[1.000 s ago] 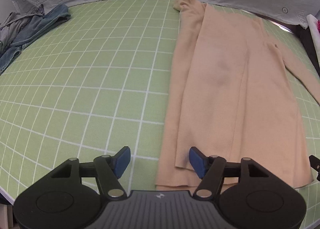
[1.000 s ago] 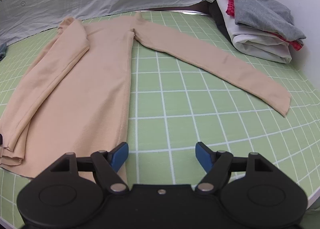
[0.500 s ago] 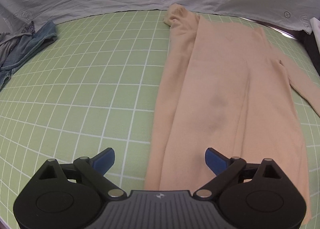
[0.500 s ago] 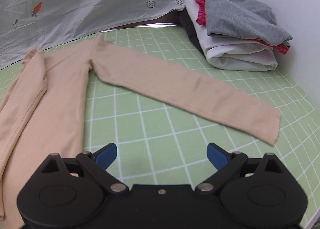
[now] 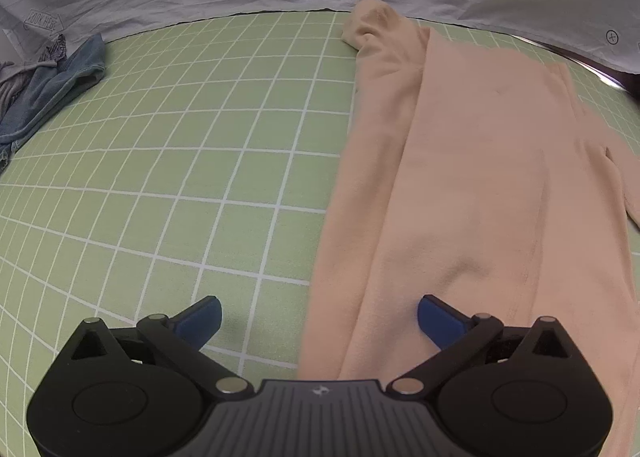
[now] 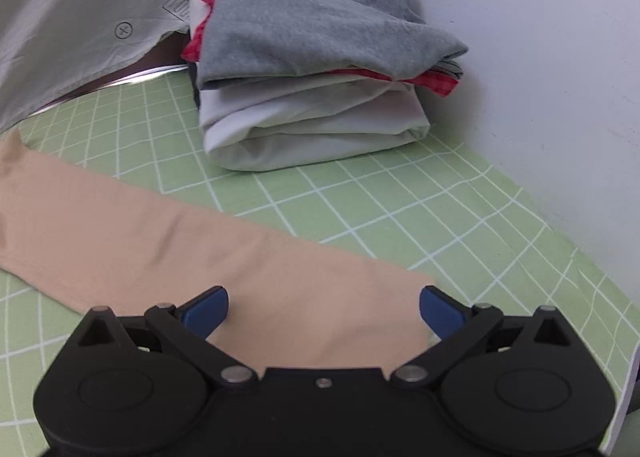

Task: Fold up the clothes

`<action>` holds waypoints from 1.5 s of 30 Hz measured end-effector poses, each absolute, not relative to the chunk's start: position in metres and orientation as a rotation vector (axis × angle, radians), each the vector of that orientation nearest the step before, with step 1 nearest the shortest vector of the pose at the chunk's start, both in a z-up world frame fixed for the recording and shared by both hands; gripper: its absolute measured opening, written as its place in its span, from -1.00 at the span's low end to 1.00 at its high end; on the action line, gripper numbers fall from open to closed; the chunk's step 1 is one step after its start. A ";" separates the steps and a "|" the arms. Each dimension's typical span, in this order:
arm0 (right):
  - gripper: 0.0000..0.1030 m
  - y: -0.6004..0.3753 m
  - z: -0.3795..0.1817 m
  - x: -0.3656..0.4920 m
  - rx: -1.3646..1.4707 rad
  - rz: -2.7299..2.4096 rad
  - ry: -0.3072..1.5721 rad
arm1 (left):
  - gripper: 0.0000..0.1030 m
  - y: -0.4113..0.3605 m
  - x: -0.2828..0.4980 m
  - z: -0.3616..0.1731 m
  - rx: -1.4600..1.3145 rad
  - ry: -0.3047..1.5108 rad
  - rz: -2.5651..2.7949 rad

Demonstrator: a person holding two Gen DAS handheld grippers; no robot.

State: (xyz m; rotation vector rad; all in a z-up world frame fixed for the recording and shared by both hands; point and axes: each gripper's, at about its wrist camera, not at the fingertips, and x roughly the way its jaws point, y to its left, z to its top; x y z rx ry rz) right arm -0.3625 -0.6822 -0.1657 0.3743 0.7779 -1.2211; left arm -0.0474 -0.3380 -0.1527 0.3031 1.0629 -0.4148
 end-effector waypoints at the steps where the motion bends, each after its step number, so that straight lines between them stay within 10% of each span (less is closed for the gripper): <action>1: 1.00 -0.684 -0.167 -0.368 0.386 -1.230 0.770 | 1.00 -0.338 -0.046 -0.153 0.291 1.071 -0.413; 14: 0.85 -0.688 -0.172 -0.384 0.528 -1.188 0.683 | 1.00 -0.334 -0.043 -0.152 0.218 1.099 -0.401; 17: 0.23 -0.686 -0.166 -0.377 0.502 -1.111 0.689 | 1.00 -0.334 -0.043 -0.152 0.218 1.097 -0.402; 20: -0.86 -0.685 -0.159 -0.363 0.498 -1.016 0.710 | 1.00 -0.333 -0.043 -0.152 0.216 1.097 -0.402; 38: -0.82 -0.564 -0.091 -0.176 0.763 -0.062 0.402 | 1.00 -0.332 -0.044 -0.150 0.213 1.072 -0.417; 42: 0.54 -0.556 -0.090 -0.168 0.805 -0.105 0.438 | 1.00 -0.332 -0.046 -0.150 0.209 1.062 -0.416; 45: 0.51 -0.566 -0.102 -0.181 0.809 -0.213 0.491 | 1.00 -0.332 -0.046 -0.151 0.206 1.055 -0.414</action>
